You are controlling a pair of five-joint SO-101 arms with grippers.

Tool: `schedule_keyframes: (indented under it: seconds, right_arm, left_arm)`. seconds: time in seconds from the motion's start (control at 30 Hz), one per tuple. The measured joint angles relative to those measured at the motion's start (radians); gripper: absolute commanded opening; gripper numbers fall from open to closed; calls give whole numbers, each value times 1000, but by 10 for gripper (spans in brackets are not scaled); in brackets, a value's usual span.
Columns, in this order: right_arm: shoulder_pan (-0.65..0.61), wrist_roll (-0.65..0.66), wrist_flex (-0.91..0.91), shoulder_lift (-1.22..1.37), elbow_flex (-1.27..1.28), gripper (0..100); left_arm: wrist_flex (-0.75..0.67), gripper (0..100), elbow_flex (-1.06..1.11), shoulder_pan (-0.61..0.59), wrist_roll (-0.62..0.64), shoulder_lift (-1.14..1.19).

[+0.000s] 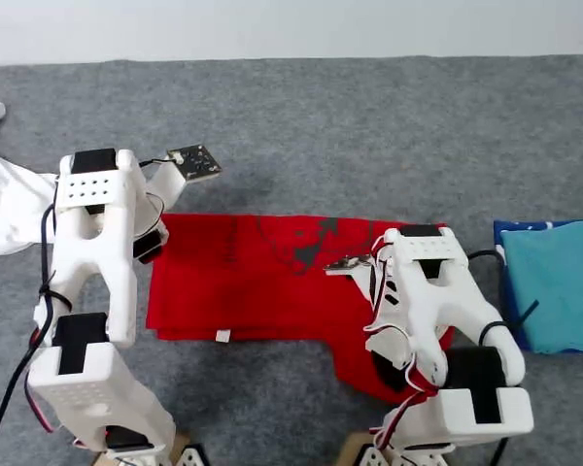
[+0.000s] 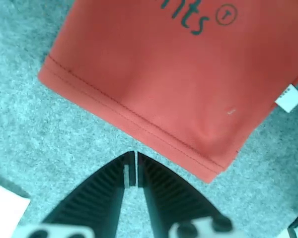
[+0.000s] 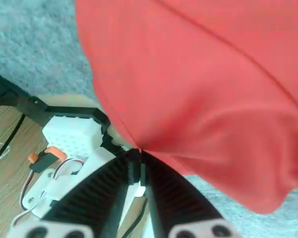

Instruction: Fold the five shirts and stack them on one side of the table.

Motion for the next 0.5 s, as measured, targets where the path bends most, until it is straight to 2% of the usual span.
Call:
schedule_keyframes:
  seconds: [0.07, 0.27, 0.5]
  right_arm:
    - [0, 0, -2, 0, 0, 55]
    - [0, 0, -5, -8, -57, 275]
    - [0, 0, 23, -126, -152, 299]
  left_arm:
    - [0, 12, 0, 0, 0, 0]
    - [0, 12, 0, 0, 0, 0]
    - [0, 13, 0, 0, 0, 0]
